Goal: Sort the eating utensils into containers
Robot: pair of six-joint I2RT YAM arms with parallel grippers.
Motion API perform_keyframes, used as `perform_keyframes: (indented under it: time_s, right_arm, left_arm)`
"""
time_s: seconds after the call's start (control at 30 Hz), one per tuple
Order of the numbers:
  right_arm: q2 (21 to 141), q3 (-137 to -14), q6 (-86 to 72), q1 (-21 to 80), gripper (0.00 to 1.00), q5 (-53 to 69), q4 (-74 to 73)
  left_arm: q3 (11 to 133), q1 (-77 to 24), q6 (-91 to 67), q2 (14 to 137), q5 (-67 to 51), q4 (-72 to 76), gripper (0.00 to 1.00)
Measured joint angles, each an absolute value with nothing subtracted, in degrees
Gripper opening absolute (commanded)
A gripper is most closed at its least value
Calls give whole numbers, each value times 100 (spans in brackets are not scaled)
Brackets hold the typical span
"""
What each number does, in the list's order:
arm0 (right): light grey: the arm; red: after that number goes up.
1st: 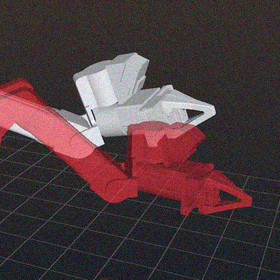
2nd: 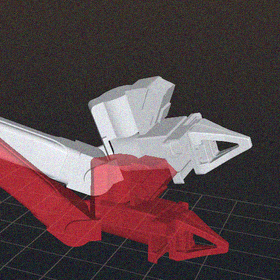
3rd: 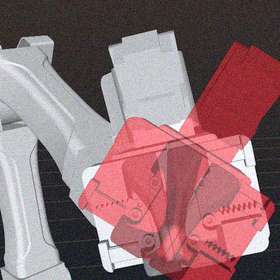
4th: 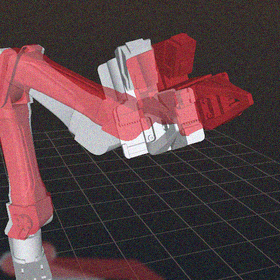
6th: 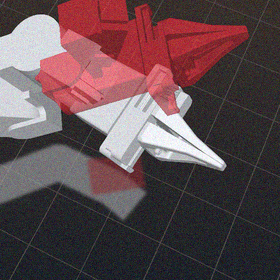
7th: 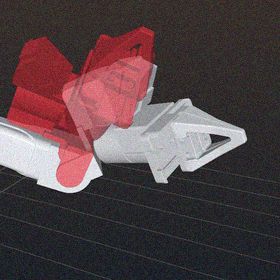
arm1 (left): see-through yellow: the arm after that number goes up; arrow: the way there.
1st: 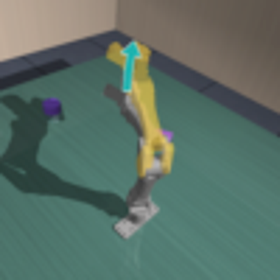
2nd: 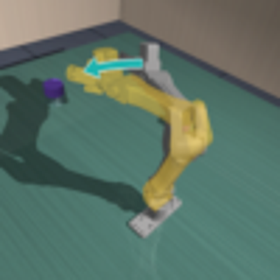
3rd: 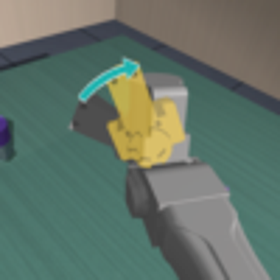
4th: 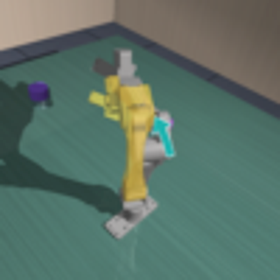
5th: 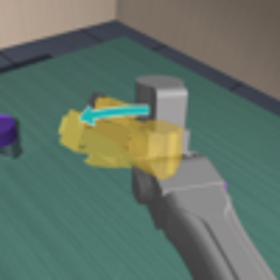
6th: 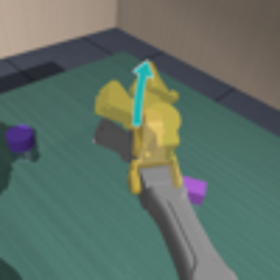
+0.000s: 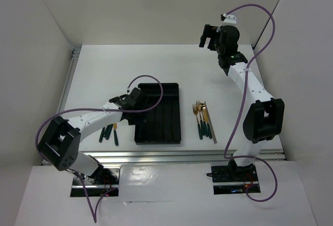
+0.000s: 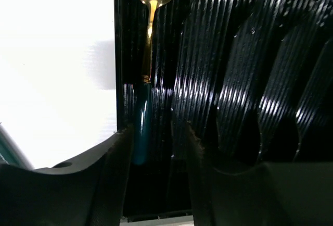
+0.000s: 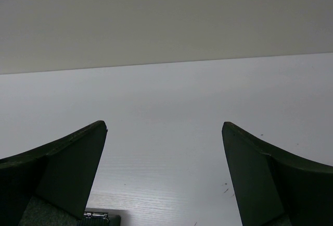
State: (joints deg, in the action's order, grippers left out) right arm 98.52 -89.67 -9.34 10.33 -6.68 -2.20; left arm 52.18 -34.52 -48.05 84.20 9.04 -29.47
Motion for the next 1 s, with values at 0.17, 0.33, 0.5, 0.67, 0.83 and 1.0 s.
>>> perform_keyframes:
  time_s: [0.17,0.33,0.5,0.67,0.83,1.0]
  right_arm:
    - [9852,-8967,-934,1033,100,-668,-222]
    - [9852,-8967,-934,1033,100,-652,-222]
    - [9852,-8967,-934,1033,100,-642,-224]
    - [9852,-8967,-934,1033,100,-637,-224]
    - [9852,-8967,-934,1033,100,-600,-228]
    - [9852,-8967,-934,1033,100,-526,-228]
  left_arm:
    - [5439,-3494,-4812,8294,1015,-3164,55]
    - [5686,-3553,-4663,7859,1090,-3282,68]
    - [5951,-3548,-4331,7428,1382,-3428,86]
    - [6018,-3363,-4228,7179,1844,-3813,92]
    - [5382,-2749,-3997,6298,1699,-3769,100]
    - [5157,-1970,-3774,5826,1426,-3835,100]
